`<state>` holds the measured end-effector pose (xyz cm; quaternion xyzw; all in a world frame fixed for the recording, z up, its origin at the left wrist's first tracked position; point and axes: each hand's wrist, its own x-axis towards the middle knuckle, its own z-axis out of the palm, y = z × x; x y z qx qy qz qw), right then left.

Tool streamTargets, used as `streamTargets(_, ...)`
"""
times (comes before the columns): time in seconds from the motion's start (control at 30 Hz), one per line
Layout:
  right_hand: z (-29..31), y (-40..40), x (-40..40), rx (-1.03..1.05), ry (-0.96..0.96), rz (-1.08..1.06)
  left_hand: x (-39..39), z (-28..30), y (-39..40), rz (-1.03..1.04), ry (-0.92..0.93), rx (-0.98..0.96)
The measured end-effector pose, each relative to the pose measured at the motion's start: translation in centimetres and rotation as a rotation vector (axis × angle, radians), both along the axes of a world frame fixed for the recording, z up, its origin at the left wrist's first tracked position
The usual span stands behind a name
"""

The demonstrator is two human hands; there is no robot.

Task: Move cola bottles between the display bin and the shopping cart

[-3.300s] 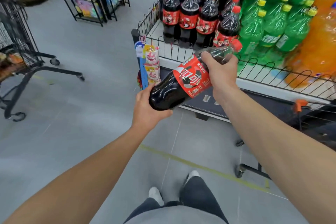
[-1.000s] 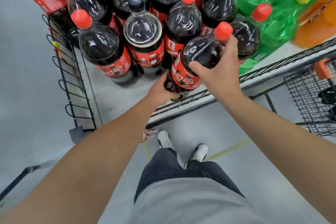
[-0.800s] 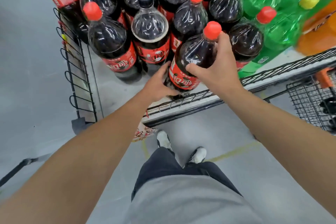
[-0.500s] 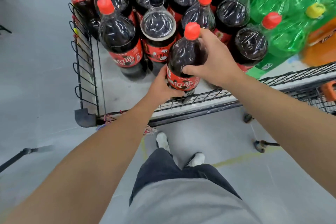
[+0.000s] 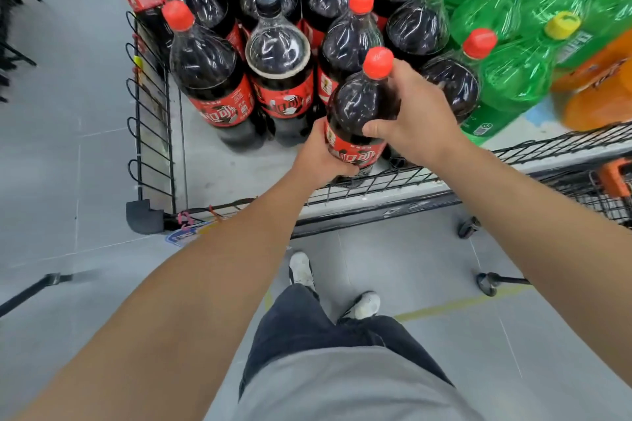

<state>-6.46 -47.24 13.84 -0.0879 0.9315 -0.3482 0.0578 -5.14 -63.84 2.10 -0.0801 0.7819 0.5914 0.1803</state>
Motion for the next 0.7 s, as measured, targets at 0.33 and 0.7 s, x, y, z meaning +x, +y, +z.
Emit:
streamTargets(0.33, 0.2, 1.5, 0.3, -0.013, 0.016, -0.013, 1.4, -0.1, 2.7, 0.143, 0.068, 0.047)
streamTargets(0.7, 0.0, 1.7, 0.4, -0.059, 0.046, -0.002, 1.6, -0.2, 2.8, 0.167, 0.081, 0.032)
